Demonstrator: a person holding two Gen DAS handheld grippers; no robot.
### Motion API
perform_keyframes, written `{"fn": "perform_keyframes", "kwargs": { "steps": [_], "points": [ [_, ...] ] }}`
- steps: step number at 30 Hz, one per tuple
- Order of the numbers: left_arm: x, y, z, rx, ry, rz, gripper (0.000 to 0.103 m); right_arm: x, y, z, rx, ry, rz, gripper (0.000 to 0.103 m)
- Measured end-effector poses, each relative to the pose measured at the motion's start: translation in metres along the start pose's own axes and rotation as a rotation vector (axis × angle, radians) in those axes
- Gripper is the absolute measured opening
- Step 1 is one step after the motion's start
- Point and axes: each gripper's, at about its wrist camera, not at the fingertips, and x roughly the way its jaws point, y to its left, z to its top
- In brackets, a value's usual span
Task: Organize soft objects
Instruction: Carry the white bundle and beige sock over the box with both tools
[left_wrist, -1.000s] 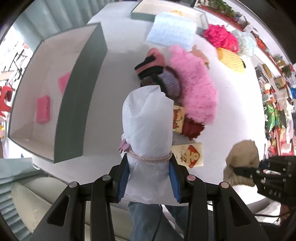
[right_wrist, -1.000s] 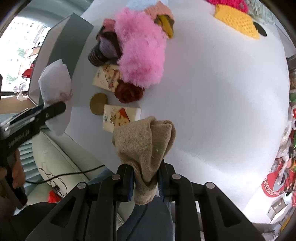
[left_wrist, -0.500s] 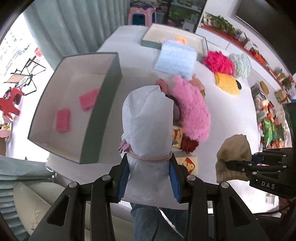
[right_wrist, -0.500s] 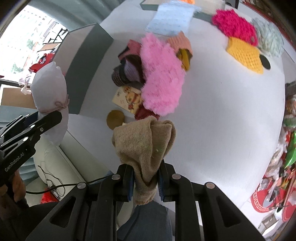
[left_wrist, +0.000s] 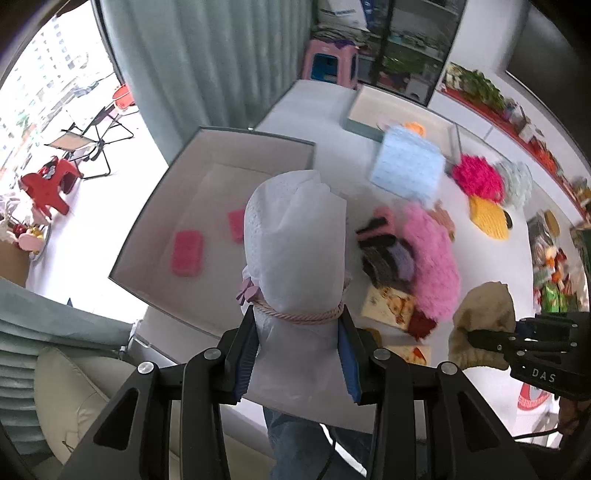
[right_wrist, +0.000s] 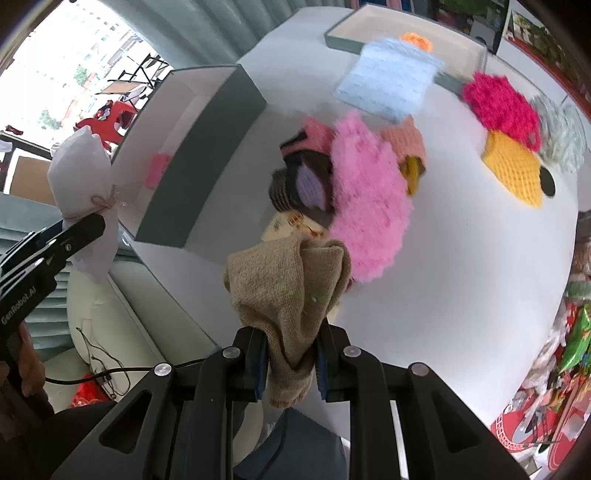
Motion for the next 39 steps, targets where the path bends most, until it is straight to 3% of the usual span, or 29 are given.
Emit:
{"fn": "perform_keyframes", "kwargs": {
  "steps": [10,18,25,39],
  "points": [
    [0.027,0.064,0.044,0.021,0.024,0.021,0.041,0.012,0.051,0.055,0.015,-0.044,0.006,0.022],
    [0.063,0.104,0.096,0.056,0.016,0.031,0.041,0.032,0.106,0.122,0.039,-0.077,0.000,0.022],
    [0.107,0.120,0.125,0.043,0.051,0.024,0.041,0.058,0.138,0.174,0.008,-0.062,-0.049,0.022],
    [0.158,0.118,0.151,0.085,0.114,0.010,0.041,0.100,0.148,0.220,0.021,0.011,-0.135,0.022]
  ]
}}
